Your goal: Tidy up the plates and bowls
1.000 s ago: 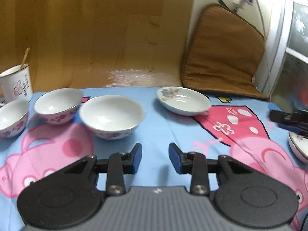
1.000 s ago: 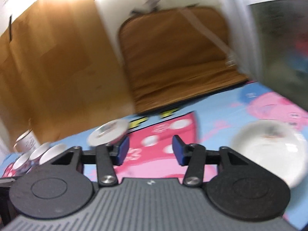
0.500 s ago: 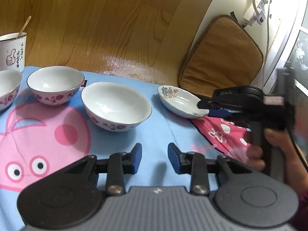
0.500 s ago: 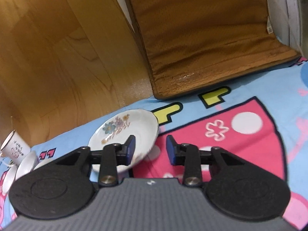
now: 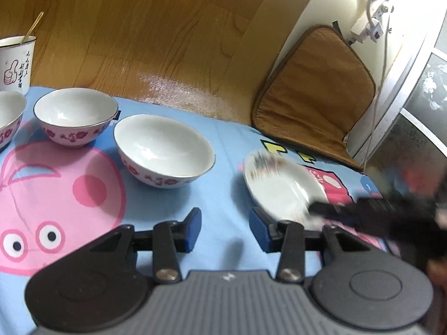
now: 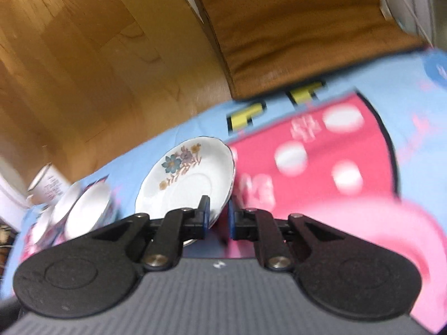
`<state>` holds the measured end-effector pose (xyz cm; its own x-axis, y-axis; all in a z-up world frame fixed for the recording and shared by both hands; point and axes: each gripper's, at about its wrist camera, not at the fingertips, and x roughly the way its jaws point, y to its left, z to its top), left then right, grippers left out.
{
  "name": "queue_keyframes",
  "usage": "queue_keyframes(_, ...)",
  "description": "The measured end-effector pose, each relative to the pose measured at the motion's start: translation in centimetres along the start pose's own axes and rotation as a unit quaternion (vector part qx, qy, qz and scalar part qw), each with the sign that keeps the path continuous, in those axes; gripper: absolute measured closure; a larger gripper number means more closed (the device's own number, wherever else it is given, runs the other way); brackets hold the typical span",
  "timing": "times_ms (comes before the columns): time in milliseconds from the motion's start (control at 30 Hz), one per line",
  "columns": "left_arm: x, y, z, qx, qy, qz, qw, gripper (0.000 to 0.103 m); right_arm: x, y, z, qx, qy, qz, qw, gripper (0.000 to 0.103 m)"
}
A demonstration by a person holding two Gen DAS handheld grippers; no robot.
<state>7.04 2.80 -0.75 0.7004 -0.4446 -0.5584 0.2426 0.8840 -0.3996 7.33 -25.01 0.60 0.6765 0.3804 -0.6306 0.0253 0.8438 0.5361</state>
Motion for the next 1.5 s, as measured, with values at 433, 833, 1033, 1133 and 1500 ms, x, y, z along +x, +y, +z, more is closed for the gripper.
queue_keyframes(433,-1.1,-5.7,-2.5,0.112,0.031,-0.057,0.9916,0.064,-8.9,-1.8,-8.4,-0.04,-0.012,0.011,0.999,0.081)
queue_keyframes(833,-1.6,-7.3,-4.4,0.118,0.073,-0.053,0.9889,0.067,-9.7,-3.1,-8.6,-0.008,-0.048,0.014,0.999,0.072)
queue_keyframes(1033,-1.5,-7.7,-4.6,0.116,0.07,-0.033,0.9903,0.071,-9.7,-1.9,-8.9,-0.041,-0.069,0.003,0.997,0.072)
queue_keyframes(1133,-1.5,-8.1,-4.6,0.121,0.074,-0.018,0.9898,0.074,-9.6,-1.6,-9.1,-0.052,-0.075,-0.004,0.996,0.072)
queue_keyframes(1500,-1.7,-8.9,-4.7,0.116,0.082,0.003,0.9898,0.082,-9.5,0.2,-10.3,-0.109,-0.086,-0.05,0.989,0.081)
